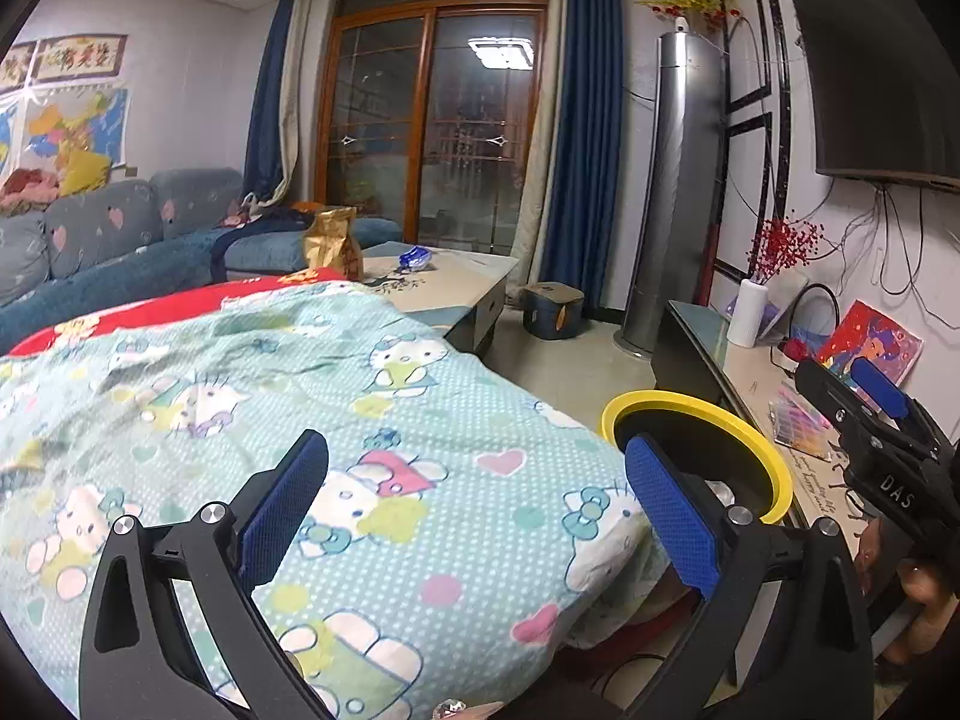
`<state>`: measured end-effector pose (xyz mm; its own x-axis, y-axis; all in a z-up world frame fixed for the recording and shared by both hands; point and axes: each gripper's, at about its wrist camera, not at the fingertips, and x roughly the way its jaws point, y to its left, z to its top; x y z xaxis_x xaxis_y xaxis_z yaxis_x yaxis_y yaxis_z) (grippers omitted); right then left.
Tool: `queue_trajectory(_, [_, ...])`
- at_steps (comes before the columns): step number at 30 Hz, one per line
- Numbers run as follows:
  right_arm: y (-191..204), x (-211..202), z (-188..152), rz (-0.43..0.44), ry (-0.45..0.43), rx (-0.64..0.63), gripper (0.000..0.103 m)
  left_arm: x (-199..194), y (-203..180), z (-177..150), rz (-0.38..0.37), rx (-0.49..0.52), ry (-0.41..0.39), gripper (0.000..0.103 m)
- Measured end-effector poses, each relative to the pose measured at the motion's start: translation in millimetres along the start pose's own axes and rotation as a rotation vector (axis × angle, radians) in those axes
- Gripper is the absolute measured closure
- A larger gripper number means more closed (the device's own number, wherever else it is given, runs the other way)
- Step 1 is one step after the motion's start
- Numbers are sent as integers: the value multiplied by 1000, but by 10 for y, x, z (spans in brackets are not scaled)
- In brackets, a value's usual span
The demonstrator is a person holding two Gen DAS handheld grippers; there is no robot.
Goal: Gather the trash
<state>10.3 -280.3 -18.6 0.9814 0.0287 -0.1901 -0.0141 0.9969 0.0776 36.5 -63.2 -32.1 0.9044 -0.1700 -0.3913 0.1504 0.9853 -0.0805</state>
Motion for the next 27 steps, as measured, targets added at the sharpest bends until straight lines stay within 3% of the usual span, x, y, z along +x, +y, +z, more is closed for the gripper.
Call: queue_trajectory(27, [113, -18, -18, 15, -2, -34, 11, -75, 45, -38, 3, -14, -19, 6])
